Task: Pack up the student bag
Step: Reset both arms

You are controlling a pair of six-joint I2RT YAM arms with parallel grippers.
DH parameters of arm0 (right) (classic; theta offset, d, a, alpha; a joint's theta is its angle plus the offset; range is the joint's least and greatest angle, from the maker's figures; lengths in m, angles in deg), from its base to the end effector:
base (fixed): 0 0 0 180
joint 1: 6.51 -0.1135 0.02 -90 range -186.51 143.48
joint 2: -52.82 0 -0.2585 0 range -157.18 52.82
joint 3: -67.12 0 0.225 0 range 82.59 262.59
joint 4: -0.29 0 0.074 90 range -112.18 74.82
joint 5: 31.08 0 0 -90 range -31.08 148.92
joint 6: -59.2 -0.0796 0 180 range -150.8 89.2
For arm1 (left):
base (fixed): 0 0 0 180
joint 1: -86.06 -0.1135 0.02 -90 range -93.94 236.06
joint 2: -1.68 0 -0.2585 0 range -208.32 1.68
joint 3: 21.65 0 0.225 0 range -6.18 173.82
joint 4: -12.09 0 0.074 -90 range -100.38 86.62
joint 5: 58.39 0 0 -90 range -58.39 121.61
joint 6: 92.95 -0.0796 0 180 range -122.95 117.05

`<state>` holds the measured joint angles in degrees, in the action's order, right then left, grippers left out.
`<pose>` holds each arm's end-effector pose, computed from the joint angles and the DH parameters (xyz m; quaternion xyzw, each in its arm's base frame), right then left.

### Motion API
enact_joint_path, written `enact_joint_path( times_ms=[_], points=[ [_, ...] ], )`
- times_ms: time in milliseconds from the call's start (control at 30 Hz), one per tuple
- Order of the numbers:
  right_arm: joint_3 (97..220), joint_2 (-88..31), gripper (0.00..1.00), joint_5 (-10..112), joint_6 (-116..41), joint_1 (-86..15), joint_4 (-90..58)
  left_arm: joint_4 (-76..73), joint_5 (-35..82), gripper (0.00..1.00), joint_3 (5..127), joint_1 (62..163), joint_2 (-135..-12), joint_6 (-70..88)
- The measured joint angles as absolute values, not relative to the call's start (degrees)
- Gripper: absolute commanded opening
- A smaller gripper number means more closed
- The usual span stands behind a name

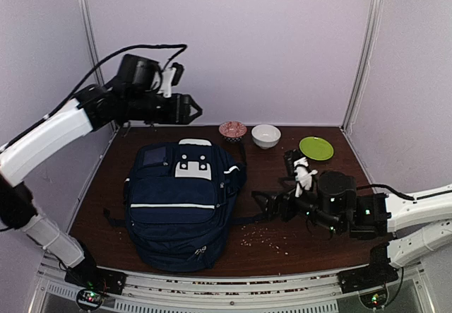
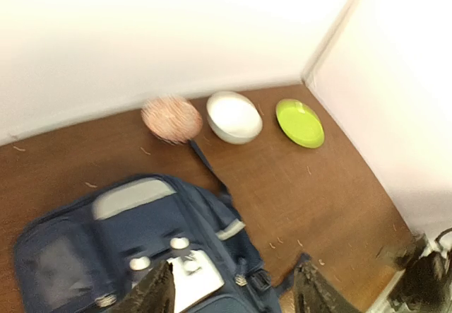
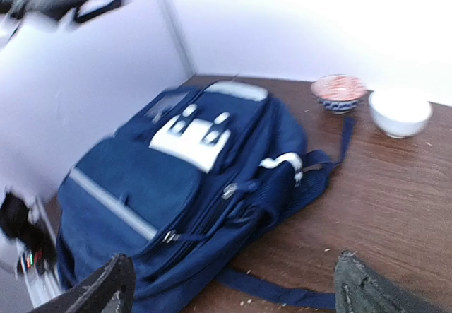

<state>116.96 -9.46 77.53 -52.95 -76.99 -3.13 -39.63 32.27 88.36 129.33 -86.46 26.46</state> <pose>0.1119 0.2396 0.2530 -0.2334 0.7583 0.3411 0.5042 0.2581 -0.2417 0.3792 0.1015 0.8594 -0.2929 0.4066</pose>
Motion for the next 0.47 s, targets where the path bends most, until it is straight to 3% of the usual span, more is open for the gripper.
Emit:
enact_joint_path(
  times_ms=[67,233,467],
  points=[
    [116.2,-5.5,1.00,83.3,-57.0,-73.3,-3.7,-32.9,39.1,0.98,73.1,129.3,-70.8,25.2],
    [115.9,2.6,1.00,90.9,-64.7,-61.9,-8.2,-26.8,55.3,0.98,54.1,129.3,-48.0,22.5],
    [119.1,4.1,0.99,91.6,-66.7,-51.5,-19.2,-26.5,67.1,0.98,43.4,128.9,-42.8,19.7]
  ],
)
